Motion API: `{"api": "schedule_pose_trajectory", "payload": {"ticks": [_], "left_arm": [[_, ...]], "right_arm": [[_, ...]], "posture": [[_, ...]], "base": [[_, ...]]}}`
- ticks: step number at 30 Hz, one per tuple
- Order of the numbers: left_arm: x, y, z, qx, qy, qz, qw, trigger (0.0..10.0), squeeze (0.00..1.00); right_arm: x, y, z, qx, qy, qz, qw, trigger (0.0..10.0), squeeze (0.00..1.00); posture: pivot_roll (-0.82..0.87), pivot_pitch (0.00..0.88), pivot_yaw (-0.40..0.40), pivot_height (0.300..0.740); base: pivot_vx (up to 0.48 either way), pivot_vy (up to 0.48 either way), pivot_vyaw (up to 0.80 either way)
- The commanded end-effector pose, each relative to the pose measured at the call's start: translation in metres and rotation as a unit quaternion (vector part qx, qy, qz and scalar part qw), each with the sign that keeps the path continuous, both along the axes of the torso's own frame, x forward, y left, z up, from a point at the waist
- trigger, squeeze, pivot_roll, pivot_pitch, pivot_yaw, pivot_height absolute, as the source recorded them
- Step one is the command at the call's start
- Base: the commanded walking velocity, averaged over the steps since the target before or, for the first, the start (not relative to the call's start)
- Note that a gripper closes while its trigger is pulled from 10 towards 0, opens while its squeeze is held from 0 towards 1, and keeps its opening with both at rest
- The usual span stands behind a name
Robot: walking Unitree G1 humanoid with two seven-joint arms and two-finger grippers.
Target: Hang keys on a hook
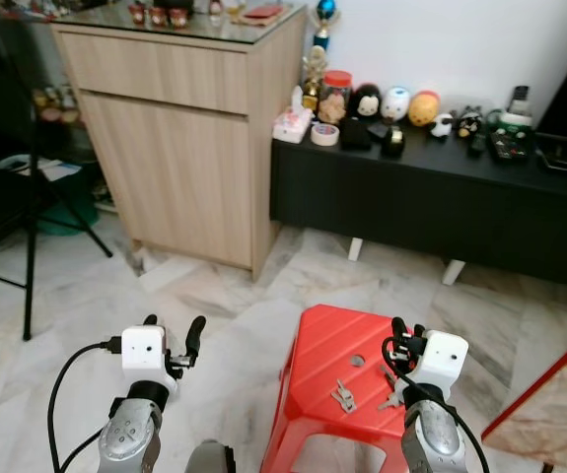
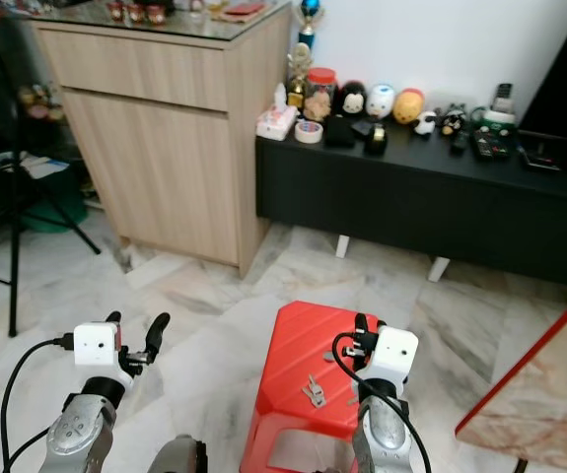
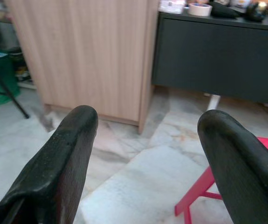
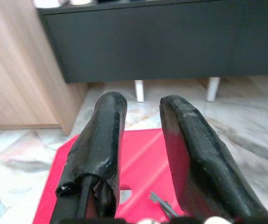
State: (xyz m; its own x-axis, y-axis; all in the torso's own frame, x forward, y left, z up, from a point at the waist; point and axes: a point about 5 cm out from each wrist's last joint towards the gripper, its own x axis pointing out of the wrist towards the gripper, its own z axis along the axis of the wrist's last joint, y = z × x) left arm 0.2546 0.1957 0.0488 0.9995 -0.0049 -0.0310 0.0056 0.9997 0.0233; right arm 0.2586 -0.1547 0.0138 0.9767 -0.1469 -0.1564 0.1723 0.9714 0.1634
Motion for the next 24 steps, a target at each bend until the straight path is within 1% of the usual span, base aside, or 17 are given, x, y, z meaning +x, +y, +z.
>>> {"api": "schedule_pose_trajectory", "payload": {"ticks": [1, 6, 9, 11, 24], "left_arm": [[0.0037, -0.0039, 0.0028, 0.0, -0.003, -0.009, 1.0, 10.0, 0.0], [0.0046, -0.005, 0.0029, -0.001, -0.002, -0.01, 1.0, 10.0, 0.0], [0.0042, -0.0052, 0.0024, -0.002, -0.001, -0.008, 1.0, 10.0, 0.0], [0.0042, -0.0053, 0.0024, -0.002, -0.001, -0.008, 1.0, 10.0, 0.0], [0.0028, -0.0042, 0.002, -0.002, 0.001, -0.005, 1.0, 10.0, 0.0]], "right_arm": [[-0.0028, -0.0029, -0.0025, 0.006, 0.007, -0.012, 1.0, 10.0, 0.0], [-0.0011, -0.0046, -0.0033, 0.008, 0.014, -0.02, 1.0, 10.0, 0.0], [0.0005, -0.0039, -0.0017, 0.006, 0.011, -0.016, 1.0, 10.0, 0.0], [0.0009, -0.0034, -0.0014, 0.006, 0.01, -0.014, 1.0, 10.0, 0.0], [0.0022, 0.0032, -0.0028, 0.01, 0.015, -0.008, 1.0, 10.0, 0.0]], "posture": [[0.06, 0.0, -0.069, 0.655], [0.06, 0.002, -0.071, 0.655], [0.06, 0.008, -0.074, 0.636], [0.06, 0.01, -0.074, 0.632], [0.07, 0.023, -0.075, 0.632]], "base": [[0.0, 0.0, 0.0], [0.0, 0.0, 0.0], [0.0, 0.0, 0.0], [0.0, 0.0, 0.0], [0.0, 0.0, 0.0]]}}
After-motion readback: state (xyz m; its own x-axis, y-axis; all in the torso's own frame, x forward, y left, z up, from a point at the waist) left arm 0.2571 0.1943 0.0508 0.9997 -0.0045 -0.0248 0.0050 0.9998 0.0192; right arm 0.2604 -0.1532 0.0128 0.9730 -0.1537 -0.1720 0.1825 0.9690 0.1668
